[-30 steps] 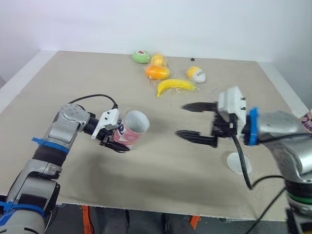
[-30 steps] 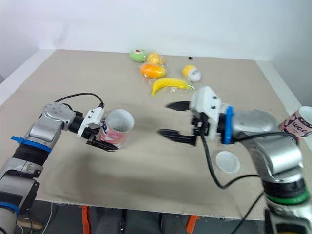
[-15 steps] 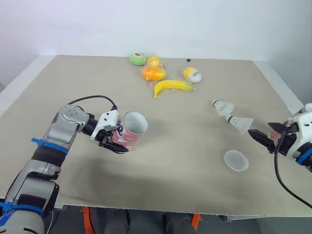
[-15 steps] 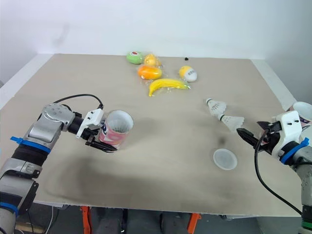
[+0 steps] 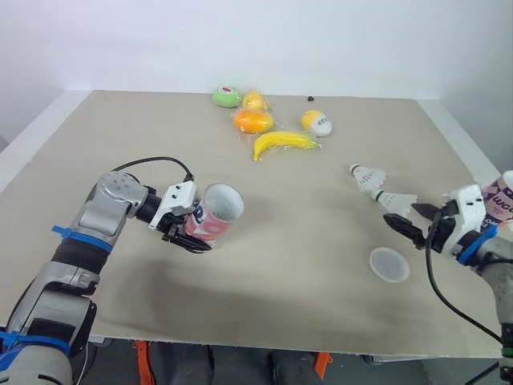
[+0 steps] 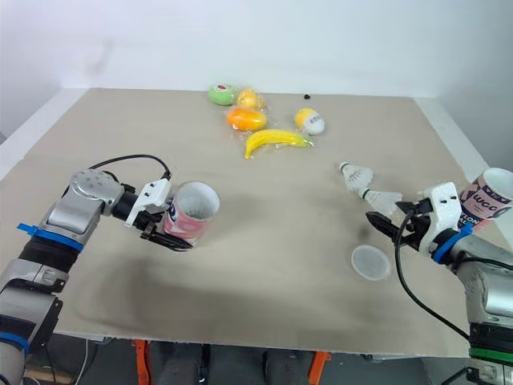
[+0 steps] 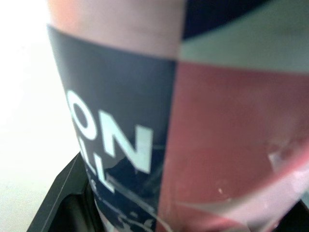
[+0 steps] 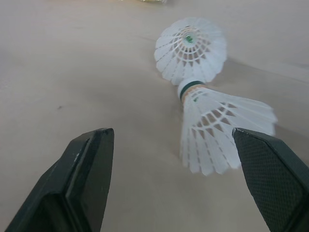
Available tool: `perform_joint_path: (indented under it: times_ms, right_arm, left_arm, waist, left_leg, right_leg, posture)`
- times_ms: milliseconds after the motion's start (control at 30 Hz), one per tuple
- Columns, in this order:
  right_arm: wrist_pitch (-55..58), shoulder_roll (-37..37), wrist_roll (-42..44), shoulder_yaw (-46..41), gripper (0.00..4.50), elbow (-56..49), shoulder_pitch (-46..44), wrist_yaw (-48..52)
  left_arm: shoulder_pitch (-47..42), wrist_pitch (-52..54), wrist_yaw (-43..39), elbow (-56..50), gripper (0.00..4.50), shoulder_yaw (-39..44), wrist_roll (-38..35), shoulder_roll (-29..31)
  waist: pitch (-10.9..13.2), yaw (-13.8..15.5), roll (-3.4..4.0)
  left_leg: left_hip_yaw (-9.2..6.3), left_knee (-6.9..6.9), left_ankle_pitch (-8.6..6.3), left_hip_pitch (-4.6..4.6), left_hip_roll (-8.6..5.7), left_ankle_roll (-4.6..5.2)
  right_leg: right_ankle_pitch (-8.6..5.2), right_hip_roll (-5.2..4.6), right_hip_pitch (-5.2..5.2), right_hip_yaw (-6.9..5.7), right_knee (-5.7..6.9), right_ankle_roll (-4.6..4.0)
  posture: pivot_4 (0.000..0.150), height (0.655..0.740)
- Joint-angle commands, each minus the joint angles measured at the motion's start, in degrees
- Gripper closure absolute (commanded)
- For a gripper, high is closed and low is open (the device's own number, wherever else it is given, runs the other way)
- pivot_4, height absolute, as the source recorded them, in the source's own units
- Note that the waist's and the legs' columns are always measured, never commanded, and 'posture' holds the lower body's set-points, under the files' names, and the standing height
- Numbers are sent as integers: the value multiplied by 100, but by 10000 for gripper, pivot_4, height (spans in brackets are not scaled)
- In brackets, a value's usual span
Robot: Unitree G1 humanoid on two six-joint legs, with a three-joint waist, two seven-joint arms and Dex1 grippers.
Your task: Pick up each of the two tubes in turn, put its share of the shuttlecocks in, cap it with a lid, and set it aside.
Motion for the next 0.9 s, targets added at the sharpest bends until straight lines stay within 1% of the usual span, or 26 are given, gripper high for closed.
perform_joint_path:
  times_ms: [33, 167, 200, 267, 300, 333, 367, 400, 433, 500, 533, 667, 800, 900]
  right_arm:
    - [-114, -105, -56, 9, 2984, 143, -269, 9]
    - [-177, -43, -135, 177, 2984, 416, -482, 33]
    - [-179, -19, -134, 198, 5363, 469, -518, 44]
    - [-211, 14, -109, 232, 11206, 528, -562, 76]
    - [-219, 33, -89, 230, 16846, 554, -576, 74]
    - [-229, 47, -81, 231, 20776, 567, -583, 76]
    - [-239, 56, -78, 230, 28888, 576, -583, 82]
    - [-248, 61, -79, 229, 29743, 582, -581, 85]
    - [-250, 66, -86, 226, 32767, 583, -567, 76]
    - [-254, 55, -121, 242, 39723, 570, -514, 64]
    - [-242, 53, -113, 229, 44284, 539, -473, 63]
    - [-181, 22, -54, 150, 44750, 333, -336, 56]
    - [-93, -85, 68, 35, 44750, -157, -195, 74]
    - [102, -209, 532, 17, 44750, -1468, -146, 371]
  left_arm:
    - [2, -6, -94, 15, 14973, -216, -13, 82]
    - [-10, -4, -94, 12, 14973, -235, -39, 121]
    - [-4, 3, -94, -1, 14973, -233, -45, 128]
    - [12, 29, -94, -38, 14973, -230, -66, 148]
    - [19, 38, -94, -45, 14973, -227, -67, 154]
    - [22, 42, -94, -44, 14973, -225, -66, 160]
    - [25, 44, -94, -43, 14973, -225, -64, 166]
    - [27, 47, -94, -46, 14973, -225, -64, 169]
    - [26, 54, -94, -47, 14973, -221, -64, 170]
    - [19, 58, -94, -42, 14973, -220, -67, 170]
    - [14, 52, -94, -33, 14973, -219, -62, 166]
    - [0, 40, -94, -25, 14973, -236, -76, 169]
    - [-44, 18, -94, 14, 14973, -264, -68, 162]
    - [-73, 21, -94, 40, 14973, -282, -71, 145]
  waist:
    - [0, -1, 0]
    - [0, -1, 0]
    - [0, -2, 0]
    - [0, -2, 0]
    - [0, -2, 0]
    - [0, -2, 1]
    - [0, -2, 1]
    - [0, -2, 1]
    - [0, -2, 1]
    - [0, -2, 1]
    - [0, -2, 1]
    - [0, -2, 1]
    - [0, -2, 1]
    - [1, -3, 9]
  left_leg:
    - [0, -1, 0, 0, 0, 0]
    - [0, -3, -1, -1, 0, 1]
    - [0, -4, -1, -1, 0, 1]
    - [0, -5, -1, -1, 0, 2]
    - [0, -5, -1, -1, -1, 1]
    - [0, -5, -1, -1, 0, 1]
    - [0, -5, -1, -1, -1, 2]
    - [0, -5, -1, -1, -1, 2]
    - [0, -5, -1, -1, 0, 2]
    - [0, -5, -1, 0, 0, 2]
    - [0, -5, -1, 0, 0, 2]
    - [0, -5, -1, -1, 0, 2]
    - [0, -5, -1, 0, 1, 2]
    - [0, -4, -1, -2, 0, 2]
  right_leg:
    - [0, 0, 0, 0, 0, 0]
    - [-1, 0, -2, 0, 0, -2]
    - [-2, 0, -2, 0, 0, -2]
    - [-2, 1, -2, 0, 0, -3]
    - [-2, 0, -2, 0, 0, -3]
    - [-2, 0, -2, 0, 0, -3]
    - [-2, 0, -2, 0, 0, -3]
    - [-2, 0, -2, 0, 0, -3]
    - [-2, 1, -2, 0, 0, -3]
    - [-2, 1, -3, 0, 0, -3]
    - [-2, 1, -2, 0, 0, -3]
    - [-2, 1, -2, 0, 0, -3]
    - [-2, 2, -2, 0, 0, -3]
    - [-2, 1, -3, 0, 0, -2]
  posture:
    - [1500, 7400]
    - [1500, 7400]
    - [1500, 7400]
    - [1500, 7400]
    - [1500, 7400]
    - [1500, 7400]
    - [1500, 7400]
    - [1500, 7400]
    - [1500, 7400]
    - [1500, 7400]
    - [1500, 7400]
    - [1500, 7400]
    - [1500, 7400]
    - [1500, 7400]
